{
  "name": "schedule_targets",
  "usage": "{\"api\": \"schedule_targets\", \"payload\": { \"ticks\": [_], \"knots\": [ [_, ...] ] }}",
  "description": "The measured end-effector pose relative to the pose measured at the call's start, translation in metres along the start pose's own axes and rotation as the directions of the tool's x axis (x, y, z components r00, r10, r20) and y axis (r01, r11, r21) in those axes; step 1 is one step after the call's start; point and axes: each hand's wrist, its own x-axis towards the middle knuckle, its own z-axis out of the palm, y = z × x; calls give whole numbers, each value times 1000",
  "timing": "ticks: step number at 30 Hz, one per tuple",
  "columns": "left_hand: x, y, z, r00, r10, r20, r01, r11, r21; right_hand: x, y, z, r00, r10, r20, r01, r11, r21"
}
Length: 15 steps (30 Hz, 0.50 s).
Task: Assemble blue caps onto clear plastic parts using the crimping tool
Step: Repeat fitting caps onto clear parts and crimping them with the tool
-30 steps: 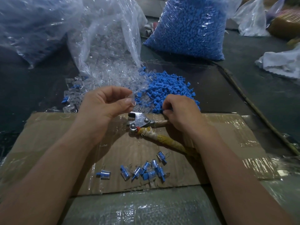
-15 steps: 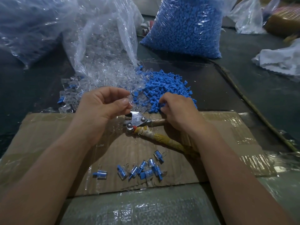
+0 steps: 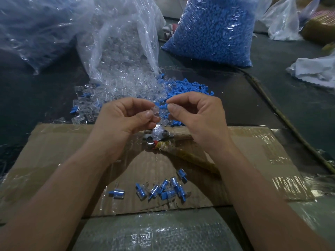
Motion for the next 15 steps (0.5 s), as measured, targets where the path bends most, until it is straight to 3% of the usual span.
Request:
{"api": "schedule_targets", "payload": {
  "ticks": [10,15],
  "knots": [
    [2,-5,-2,1000,9,28,-9,1000,14,-3,0,4,1000,-14,25,15,998,-66],
    [2,-5,-4,999,11,42,-9,999,-45,-1,-1,3,994,25,110,-29,999,33]
  ]
}}
